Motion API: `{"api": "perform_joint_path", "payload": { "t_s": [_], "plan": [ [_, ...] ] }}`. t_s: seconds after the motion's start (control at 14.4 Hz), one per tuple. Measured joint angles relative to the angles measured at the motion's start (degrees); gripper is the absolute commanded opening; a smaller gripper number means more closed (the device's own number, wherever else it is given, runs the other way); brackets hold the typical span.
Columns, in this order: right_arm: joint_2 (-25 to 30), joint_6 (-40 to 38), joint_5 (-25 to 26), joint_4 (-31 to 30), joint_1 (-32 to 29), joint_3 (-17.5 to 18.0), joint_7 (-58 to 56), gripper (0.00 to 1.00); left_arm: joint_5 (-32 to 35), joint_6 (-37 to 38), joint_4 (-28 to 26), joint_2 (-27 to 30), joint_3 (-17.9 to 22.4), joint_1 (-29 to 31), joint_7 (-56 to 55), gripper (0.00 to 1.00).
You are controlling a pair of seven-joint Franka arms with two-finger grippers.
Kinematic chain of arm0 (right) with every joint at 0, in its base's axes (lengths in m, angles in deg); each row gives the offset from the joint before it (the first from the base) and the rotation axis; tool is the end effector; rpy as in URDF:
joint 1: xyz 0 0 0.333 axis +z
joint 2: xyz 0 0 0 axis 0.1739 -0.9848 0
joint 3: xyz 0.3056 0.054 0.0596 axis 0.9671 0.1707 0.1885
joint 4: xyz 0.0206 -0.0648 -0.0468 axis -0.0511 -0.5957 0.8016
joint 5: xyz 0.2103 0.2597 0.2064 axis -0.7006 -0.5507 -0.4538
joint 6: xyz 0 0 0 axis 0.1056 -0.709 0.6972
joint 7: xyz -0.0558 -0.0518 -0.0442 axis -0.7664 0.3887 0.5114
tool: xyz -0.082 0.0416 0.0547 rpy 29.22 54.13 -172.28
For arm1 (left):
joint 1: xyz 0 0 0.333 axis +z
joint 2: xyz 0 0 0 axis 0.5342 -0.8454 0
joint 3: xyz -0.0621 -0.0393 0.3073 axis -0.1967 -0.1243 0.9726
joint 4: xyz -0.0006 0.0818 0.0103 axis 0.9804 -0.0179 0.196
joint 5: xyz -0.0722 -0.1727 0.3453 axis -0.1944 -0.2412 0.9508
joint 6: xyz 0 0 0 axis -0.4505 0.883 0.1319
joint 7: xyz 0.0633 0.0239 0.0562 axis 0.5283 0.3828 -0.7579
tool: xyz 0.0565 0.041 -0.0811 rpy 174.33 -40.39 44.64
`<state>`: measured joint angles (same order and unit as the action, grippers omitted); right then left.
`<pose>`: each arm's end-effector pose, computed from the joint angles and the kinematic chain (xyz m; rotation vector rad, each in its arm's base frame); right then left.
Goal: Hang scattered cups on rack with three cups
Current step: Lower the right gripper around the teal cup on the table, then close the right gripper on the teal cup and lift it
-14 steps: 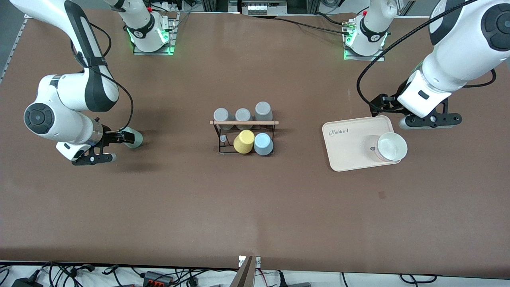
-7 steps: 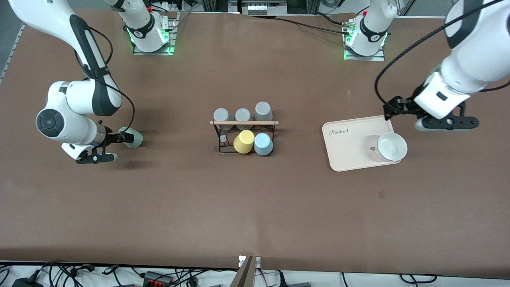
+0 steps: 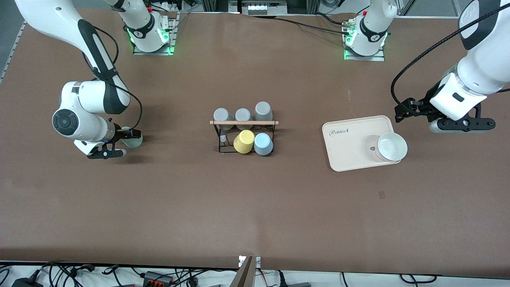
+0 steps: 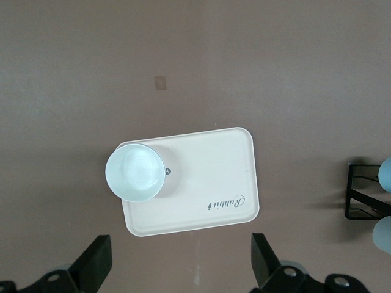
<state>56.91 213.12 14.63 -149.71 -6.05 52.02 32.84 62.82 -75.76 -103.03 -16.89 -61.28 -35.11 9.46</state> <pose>0.5646 0.0116 0.2249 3.0786 0.1272 -0.3401 0.5771 -0.0694 0.5533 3.1099 0.0650 -0.0115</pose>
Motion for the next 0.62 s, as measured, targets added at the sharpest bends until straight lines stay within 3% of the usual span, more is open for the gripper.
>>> {"api": "perform_joint_path", "payload": {
  "t_s": [0.21,0.28,0.42,0.49,0.62],
  "plan": [
    [0.0,0.0,0.0,-0.1,0.0,0.0,0.0,1.0,0.0,0.2,0.0,0.1,0.1,0.0,0.0,1.0],
    [0.0,0.0,0.0,-0.2,0.0,0.0,0.0,0.75,0.0,0.2,0.0,0.1,0.1,0.0,0.0,1.0],
    [0.0,-0.1,0.0,-0.4,0.0,0.0,0.0,0.36,0.0,0.3,0.0,0.1,0.1,0.0,0.0,1.0],
    [0.0,-0.1,0.0,-0.5,-0.1,0.0,0.0,0.26,0.0,0.3,0.0,0.1,0.1,0.0,0.0,1.0],
    [0.4,-0.2,0.0,-0.5,-0.1,-0.1,0.0,0.2,0.0,0.4,0.0,0.1,0.1,0.0,0.0,1.0]
  ]
}}
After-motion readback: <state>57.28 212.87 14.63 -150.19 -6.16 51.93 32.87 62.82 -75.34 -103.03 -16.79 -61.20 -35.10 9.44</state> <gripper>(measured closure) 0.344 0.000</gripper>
